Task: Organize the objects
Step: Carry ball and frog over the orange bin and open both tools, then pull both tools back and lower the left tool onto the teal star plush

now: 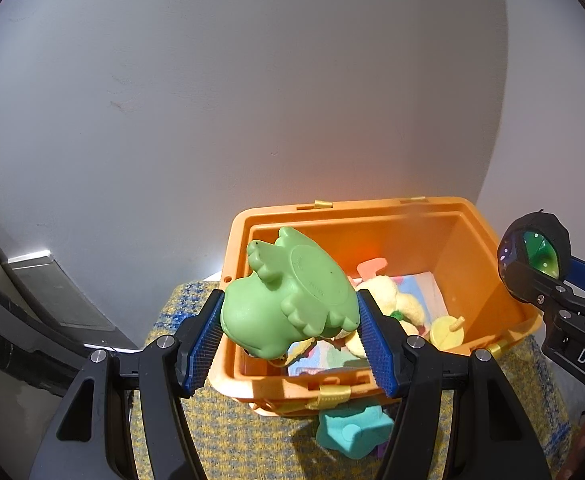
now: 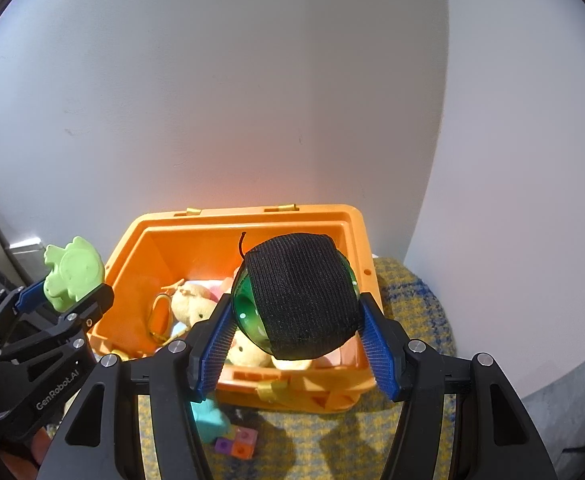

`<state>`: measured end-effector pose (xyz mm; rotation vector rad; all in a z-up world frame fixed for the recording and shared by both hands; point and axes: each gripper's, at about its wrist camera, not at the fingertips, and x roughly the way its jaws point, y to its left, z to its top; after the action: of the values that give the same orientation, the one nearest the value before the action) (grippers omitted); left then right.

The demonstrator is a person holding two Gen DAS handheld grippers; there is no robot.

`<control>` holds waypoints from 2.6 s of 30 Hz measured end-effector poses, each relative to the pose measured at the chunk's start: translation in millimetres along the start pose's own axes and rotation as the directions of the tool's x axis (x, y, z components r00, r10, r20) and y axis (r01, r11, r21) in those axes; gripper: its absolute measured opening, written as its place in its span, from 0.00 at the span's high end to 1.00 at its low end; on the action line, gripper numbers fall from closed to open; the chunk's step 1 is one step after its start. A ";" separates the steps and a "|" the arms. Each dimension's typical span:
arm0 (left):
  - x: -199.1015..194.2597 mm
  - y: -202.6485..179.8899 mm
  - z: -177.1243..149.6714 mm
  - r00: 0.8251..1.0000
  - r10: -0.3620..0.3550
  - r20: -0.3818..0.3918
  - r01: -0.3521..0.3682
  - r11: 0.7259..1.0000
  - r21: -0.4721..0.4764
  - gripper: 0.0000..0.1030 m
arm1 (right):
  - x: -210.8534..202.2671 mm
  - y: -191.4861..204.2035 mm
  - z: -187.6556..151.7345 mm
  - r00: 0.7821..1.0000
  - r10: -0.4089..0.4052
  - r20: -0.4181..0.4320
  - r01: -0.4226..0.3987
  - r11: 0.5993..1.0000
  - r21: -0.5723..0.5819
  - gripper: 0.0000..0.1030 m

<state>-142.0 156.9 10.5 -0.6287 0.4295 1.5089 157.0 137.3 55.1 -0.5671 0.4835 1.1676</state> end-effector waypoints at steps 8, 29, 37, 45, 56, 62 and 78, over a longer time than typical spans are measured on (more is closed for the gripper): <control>17.5 -0.9 4.2 1.000 -0.005 -0.018 0.005 1.000 -0.003 0.38 | 17.3 -2.0 3.0 1.000 0.009 -0.023 -0.009 1.000 0.003 0.41; -7.9 2.2 1.4 0.998 0.057 0.011 -0.056 0.996 -0.076 0.05 | -14.8 -0.6 -10.3 1.000 -0.009 0.000 0.009 1.000 0.014 0.18; -23.4 0.5 -7.4 0.997 0.073 0.019 -0.072 0.994 -0.083 0.00 | -22.6 -12.8 -5.8 1.000 -0.016 -0.002 0.016 1.000 0.026 0.18; -36.2 -5.4 -27.6 0.997 0.076 0.006 -0.076 0.995 -0.071 0.00 | -34.5 -16.1 -26.3 0.999 -0.035 -0.011 0.035 0.999 0.033 0.10; -35.5 -14.1 -59.7 0.998 0.056 -0.027 -0.058 0.995 -0.076 0.00 | -36.1 -30.9 -63.9 0.996 -0.061 -0.064 0.065 0.997 0.053 0.09; -26.4 -22.1 -72.0 0.998 0.043 -0.048 -0.046 0.997 -0.067 0.00 | -27.9 -38.7 -83.3 0.994 -0.065 -0.087 0.072 0.995 0.073 0.08; 19.5 -48.2 -105.5 0.995 -0.016 -0.099 0.010 0.998 -0.059 0.00 | -4.7 -59.9 -118.7 0.985 -0.085 -0.150 0.100 0.990 0.099 0.08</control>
<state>-80.9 108.6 -77.7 -0.7535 0.4576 1.4863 204.8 40.7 -22.9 -0.5787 0.6341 1.0098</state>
